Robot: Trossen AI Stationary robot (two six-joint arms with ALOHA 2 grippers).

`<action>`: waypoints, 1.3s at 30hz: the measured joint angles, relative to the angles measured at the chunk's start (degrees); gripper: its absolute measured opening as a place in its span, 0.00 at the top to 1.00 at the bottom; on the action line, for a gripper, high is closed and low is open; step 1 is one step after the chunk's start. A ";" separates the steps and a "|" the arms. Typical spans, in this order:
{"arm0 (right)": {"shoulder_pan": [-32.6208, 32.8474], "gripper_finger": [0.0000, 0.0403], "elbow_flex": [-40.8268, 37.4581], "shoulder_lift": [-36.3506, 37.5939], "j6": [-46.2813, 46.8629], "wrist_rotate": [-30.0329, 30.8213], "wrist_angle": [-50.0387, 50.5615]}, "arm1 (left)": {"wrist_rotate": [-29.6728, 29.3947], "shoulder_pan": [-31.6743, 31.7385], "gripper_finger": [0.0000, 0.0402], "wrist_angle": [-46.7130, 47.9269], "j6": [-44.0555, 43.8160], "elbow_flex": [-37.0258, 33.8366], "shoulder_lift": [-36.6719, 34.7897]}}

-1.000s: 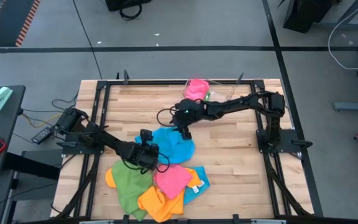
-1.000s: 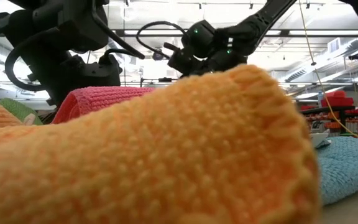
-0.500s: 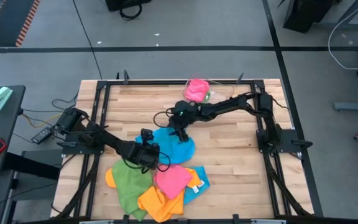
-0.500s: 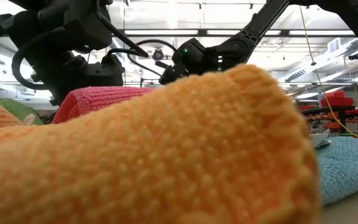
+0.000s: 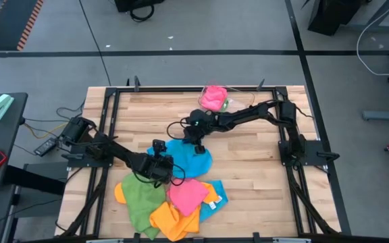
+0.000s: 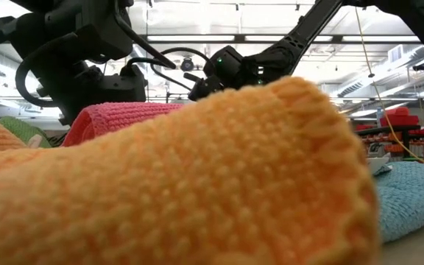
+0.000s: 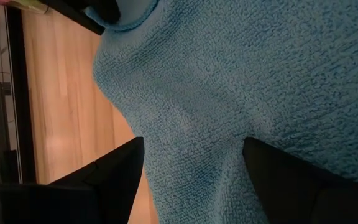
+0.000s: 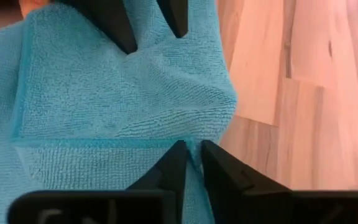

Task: Fold microfiber towels
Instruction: Fold the top blue towel

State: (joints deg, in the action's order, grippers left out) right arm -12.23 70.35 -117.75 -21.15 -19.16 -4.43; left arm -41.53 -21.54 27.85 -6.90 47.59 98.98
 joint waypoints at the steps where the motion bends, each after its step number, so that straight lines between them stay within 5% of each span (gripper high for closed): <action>1: 0.00 0.89 0.00 0.00 -0.05 0.02 0.08 | -0.01 0.09 0.29 0.04 0.00 0.00 0.00; 20: -1.75 0.90 -0.15 5.41 -3.90 2.25 7.11 | -0.09 4.76 0.29 2.92 -1.62 0.02 -0.02; 32: -2.16 0.65 -0.35 0.53 0.33 -2.10 -4.35 | -0.03 4.63 0.29 1.45 -1.48 -0.02 -0.02; 39: -1.91 0.68 -0.59 -2.01 1.24 -1.92 -3.37 | -0.03 4.61 0.29 1.74 -1.86 -0.07 -0.02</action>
State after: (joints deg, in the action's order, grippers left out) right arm -14.14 69.75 -119.77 -19.91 -21.08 -7.80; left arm -41.56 -16.93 29.58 -8.76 47.53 98.96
